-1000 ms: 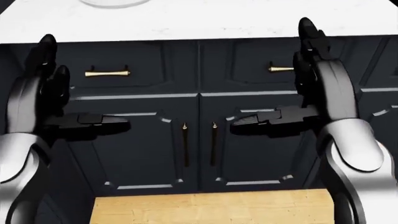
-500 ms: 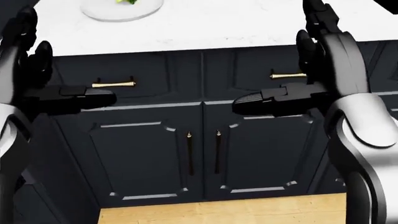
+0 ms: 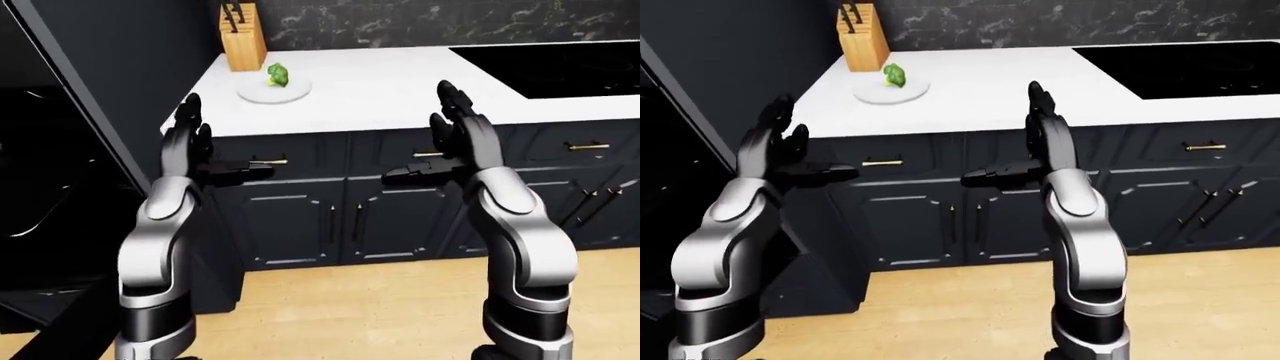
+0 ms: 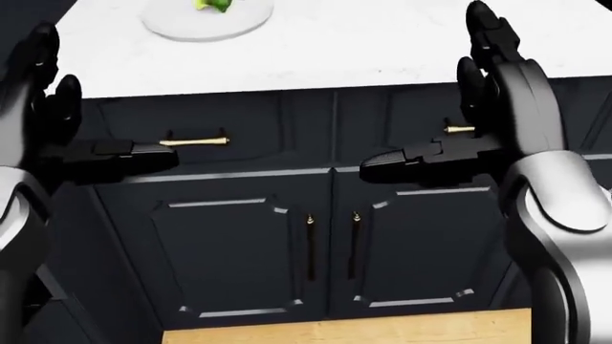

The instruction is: Place the broccoli on the top rack of the oven.

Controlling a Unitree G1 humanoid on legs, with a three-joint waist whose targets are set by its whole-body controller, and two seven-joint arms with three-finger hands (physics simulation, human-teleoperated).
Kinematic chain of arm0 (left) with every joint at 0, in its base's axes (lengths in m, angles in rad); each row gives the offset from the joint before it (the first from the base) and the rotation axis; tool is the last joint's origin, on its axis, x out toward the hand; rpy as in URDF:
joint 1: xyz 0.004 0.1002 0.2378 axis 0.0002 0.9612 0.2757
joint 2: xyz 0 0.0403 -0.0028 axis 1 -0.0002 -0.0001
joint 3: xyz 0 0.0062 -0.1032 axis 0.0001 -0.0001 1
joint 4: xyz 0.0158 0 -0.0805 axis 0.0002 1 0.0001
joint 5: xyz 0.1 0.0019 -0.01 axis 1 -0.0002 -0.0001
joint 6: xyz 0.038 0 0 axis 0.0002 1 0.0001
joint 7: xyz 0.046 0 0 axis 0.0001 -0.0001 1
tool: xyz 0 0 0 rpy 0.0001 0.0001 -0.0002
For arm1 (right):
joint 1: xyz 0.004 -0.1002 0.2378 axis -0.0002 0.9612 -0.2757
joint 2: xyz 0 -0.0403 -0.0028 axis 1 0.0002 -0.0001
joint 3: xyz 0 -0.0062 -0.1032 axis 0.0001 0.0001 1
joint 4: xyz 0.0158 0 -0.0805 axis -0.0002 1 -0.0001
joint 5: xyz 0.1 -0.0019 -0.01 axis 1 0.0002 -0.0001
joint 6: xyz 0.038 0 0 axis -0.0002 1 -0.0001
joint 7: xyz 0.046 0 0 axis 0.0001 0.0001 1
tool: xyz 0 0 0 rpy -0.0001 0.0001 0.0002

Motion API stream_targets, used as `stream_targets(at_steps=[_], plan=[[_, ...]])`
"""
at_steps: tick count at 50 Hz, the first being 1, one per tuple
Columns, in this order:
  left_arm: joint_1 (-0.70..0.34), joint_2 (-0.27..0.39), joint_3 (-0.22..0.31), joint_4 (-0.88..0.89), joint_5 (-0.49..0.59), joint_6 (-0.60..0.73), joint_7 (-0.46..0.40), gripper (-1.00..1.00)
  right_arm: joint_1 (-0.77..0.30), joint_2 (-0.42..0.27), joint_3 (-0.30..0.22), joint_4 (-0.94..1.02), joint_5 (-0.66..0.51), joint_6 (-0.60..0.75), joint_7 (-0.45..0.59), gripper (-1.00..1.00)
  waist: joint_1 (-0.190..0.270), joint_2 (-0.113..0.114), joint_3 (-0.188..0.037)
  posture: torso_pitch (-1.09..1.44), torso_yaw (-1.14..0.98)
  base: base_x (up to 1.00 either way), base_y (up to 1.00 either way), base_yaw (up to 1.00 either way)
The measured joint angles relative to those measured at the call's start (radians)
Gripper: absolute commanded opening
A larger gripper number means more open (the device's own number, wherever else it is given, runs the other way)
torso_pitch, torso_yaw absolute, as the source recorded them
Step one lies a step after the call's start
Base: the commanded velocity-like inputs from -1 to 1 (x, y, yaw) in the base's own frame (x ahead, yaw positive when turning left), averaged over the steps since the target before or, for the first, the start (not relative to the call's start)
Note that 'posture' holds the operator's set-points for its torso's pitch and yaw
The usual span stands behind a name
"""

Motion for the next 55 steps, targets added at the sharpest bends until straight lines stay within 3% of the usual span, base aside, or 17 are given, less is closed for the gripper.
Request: stream_targets(at_steps=[6,8,10,12,16,18,19,24,30,33,39,43,46,48,51,55], plan=[[-0.015,-0.001,-0.006,-0.012,-0.002,-0.007,-0.005,1.00,-0.004,-0.005,-0.006,-0.020,-0.001,-0.015,-0.001,1.00,0.003,-0.080,-0.007,0.00,0.00,0.14,0.11,0.00],[-0.007,-0.010,-0.018,-0.008,-0.004,-0.010,-0.008,1.00,0.007,-0.009,-0.017,-0.016,-0.003,-0.014,-0.001,1.00,-0.009,-0.059,0.000,0.00,0.00,0.14,0.11,0.00],[-0.002,-0.014,-0.029,0.003,-0.008,-0.004,-0.013,1.00,0.018,-0.012,-0.025,-0.003,-0.008,-0.006,-0.004,1.00,-0.013,-0.063,-0.001,0.00,0.00,0.14,0.11,0.00],[-0.003,-0.013,-0.028,0.009,-0.008,-0.002,-0.014,1.00,0.016,-0.014,-0.027,0.006,-0.011,-0.005,-0.006,1.00,-0.012,-0.054,-0.005,0.00,0.00,0.14,0.11,0.00],[-0.011,-0.009,-0.019,-0.008,-0.005,-0.005,-0.012,1.00,0.011,-0.019,-0.026,-0.006,-0.010,-0.022,-0.003,1.00,-0.016,-0.003,0.003,0.00,0.00,0.14,0.11,0.00],[-0.012,-0.006,-0.016,-0.016,-0.004,-0.009,-0.012,1.00,0.008,-0.020,-0.026,0.000,-0.010,-0.029,-0.002,1.00,-0.020,0.039,-0.003,0.00,0.00,0.14,0.09,0.00],[-0.013,0.000,-0.012,-0.016,-0.003,-0.011,-0.012,1.00,0.003,-0.016,-0.024,0.004,-0.010,-0.031,-0.001,1.00,-0.015,0.048,-0.008,0.00,0.00,0.14,0.08,0.00],[0.010,0.009,0.012,0.000,0.004,0.008,-0.009,1.00,0.018,-0.009,0.004,0.024,-0.003,-0.018,0.013,1.00,0.003,0.032,0.000,0.00,0.00,0.17,0.04,0.00],[0.009,0.010,0.009,-0.019,0.003,-0.003,-0.014,1.00,0.005,-0.014,-0.011,0.005,-0.013,-0.032,0.014,1.00,0.010,-0.029,-0.001,0.00,0.00,0.21,0.00,0.00],[-0.003,0.012,0.009,-0.013,0.003,-0.003,-0.012,1.00,0.001,-0.015,-0.011,0.000,-0.013,-0.036,0.015,1.00,0.016,-0.081,-0.006,0.00,0.00,0.23,0.00,0.00],[0.011,-0.010,-0.024,-0.008,-0.008,0.005,-0.020,1.00,0.030,-0.018,-0.030,0.015,-0.024,-0.021,0.005,1.00,-0.010,-0.060,0.001,0.00,0.00,0.23,0.00,0.00],[0.008,-0.007,-0.016,-0.015,-0.004,-0.002,-0.018,1.00,0.024,-0.019,-0.029,0.006,-0.024,-0.031,0.005,1.00,-0.014,-0.011,0.009,0.00,0.00,0.22,0.00,0.00],[0.000,-0.002,-0.010,-0.025,-0.002,-0.003,-0.017,1.00,0.018,-0.020,-0.029,0.005,-0.023,-0.036,0.006,1.00,-0.020,0.045,0.000,0.00,0.00,0.22,0.00,0.00],[0.002,0.004,0.001,-0.023,0.000,-0.004,-0.014,1.00,0.022,-0.010,-0.018,0.008,-0.020,-0.038,0.007,1.00,-0.004,0.035,0.006,0.00,0.00,0.23,0.00,0.00],[0.015,0.004,0.011,-0.012,0.007,0.010,-0.006,1.00,0.026,-0.008,-0.001,0.014,-0.008,-0.022,0.017,1.00,0.007,0.039,0.003,0.00,0.00,0.23,0.00,0.00],[0.003,0.004,0.004,-0.014,0.006,0.006,-0.007,1.00,0.014,-0.015,-0.014,-0.002,-0.010,-0.020,0.015,1.00,0.009,-0.003,-0.002,0.00,0.00,0.23,0.00,0.00]])
